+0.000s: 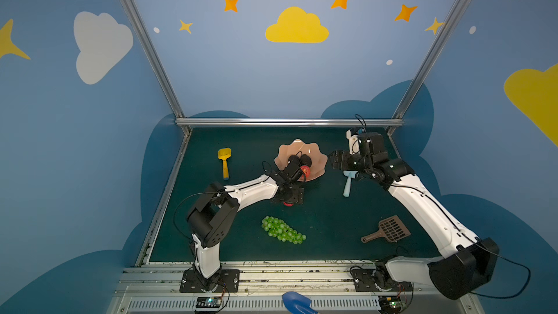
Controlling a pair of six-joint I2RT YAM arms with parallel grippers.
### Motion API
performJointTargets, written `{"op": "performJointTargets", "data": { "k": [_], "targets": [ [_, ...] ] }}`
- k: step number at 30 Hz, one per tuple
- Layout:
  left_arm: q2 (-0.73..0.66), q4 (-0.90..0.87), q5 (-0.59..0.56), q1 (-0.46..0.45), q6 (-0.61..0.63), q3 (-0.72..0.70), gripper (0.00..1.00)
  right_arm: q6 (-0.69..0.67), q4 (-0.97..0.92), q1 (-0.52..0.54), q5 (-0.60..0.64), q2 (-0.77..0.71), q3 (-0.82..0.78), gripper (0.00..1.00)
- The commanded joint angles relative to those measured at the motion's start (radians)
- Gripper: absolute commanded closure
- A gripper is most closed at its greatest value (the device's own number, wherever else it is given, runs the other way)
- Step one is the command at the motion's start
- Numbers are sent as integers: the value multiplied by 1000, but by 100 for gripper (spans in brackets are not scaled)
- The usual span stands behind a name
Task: Arrange fruit in a fruit bowl
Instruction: Pick up the fruit from the center of the table.
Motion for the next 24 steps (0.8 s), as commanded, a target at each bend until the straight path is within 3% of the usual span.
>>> {"op": "performJointTargets", "data": {
  "k": [1,3,12,19,24],
  "targets": [
    [40,-57,-28,5,5,28,11,3,38,-9,-1,-31,-19,11],
    [51,-48,-34,7,-1,25,13,5,43,-13,-6,-35,-28,11],
    [-5,-19,-18,43,-4,-28,51,9,53,-27,-22,-42,-47,11],
    [-141,-85,-54,75,76,2,52,17,60,-33,-33,-31,-55,11],
    [-130,-99,-73,113,134,149,49,28,70,-42,-48,-27,-69,11]
  ]
}}
